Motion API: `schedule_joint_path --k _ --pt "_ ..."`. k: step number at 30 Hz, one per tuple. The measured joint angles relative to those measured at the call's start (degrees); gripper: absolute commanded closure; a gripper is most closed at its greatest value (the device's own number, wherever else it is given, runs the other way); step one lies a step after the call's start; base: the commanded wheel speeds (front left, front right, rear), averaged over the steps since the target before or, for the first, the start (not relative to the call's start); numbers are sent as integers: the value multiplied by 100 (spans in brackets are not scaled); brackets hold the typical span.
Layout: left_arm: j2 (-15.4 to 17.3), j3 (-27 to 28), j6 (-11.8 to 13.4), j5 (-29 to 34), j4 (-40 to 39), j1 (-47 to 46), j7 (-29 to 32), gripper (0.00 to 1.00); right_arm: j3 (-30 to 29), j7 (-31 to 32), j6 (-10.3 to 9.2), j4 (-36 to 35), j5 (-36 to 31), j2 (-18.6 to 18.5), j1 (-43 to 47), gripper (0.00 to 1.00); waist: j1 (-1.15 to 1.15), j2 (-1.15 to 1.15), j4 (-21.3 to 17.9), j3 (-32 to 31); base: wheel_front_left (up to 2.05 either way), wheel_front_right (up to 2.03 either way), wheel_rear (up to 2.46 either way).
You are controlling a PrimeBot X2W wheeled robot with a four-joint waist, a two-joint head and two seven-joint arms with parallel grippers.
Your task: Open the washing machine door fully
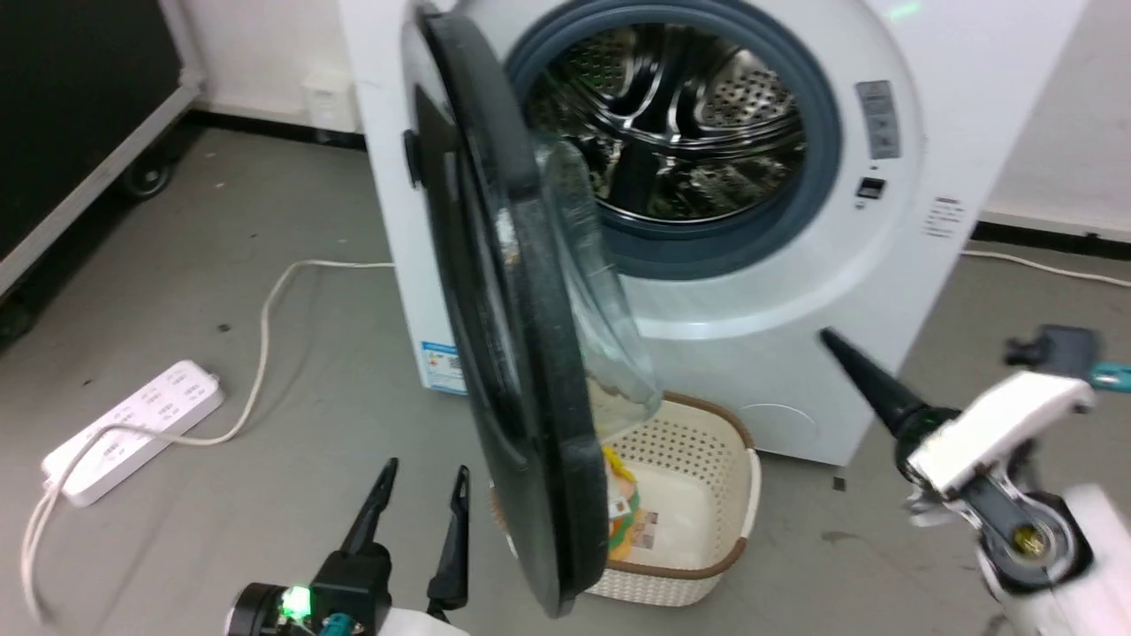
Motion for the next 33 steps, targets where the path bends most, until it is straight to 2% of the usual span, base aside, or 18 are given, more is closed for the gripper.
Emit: schedule_joint_path --k 3,7,11,14,18,22,27,33 --pt "1 121 2 -2 -35 2 0 0 201 -1070 0 -711 -1157 -421 343 0 0 0 -158 -16 0 0 0" --pt "3 258 8 -10 -75 10 0 0 308 -2279 1 -1114 -2606 -836 775 0 0 0 -344 -50 0 0 0" --pt "4 310 -16 -11 -136 111 0 0 -5 -3147 1 -1204 -4033 -882 1295 0 0 0 -500 -85 0 0 0" --pt "2 327 -62 -10 -171 156 0 0 -471 -3339 1 -1378 -4955 -509 1738 0 0 0 -576 -106 0 0 0" --pt "3 352 -116 -13 -181 255 0 0 -1017 -3379 1 -1760 -5983 289 2374 0 0 0 -641 -111 0 0 0" --pt "2 347 -166 -52 -155 300 0 0 -1370 -3392 1 -2045 -6611 936 2749 0 0 0 -658 -96 0 0 0" --pt "1 348 -221 -60 -2 353 0 0 -1413 -3393 1 -2138 -6872 1147 3027 0 0 0 -641 -107 0 0 0" --pt "-2 385 -246 -94 77 353 0 0 -1419 -3393 1 -2170 -6884 1173 3117 0 0 0 -576 -111 0 0 0"
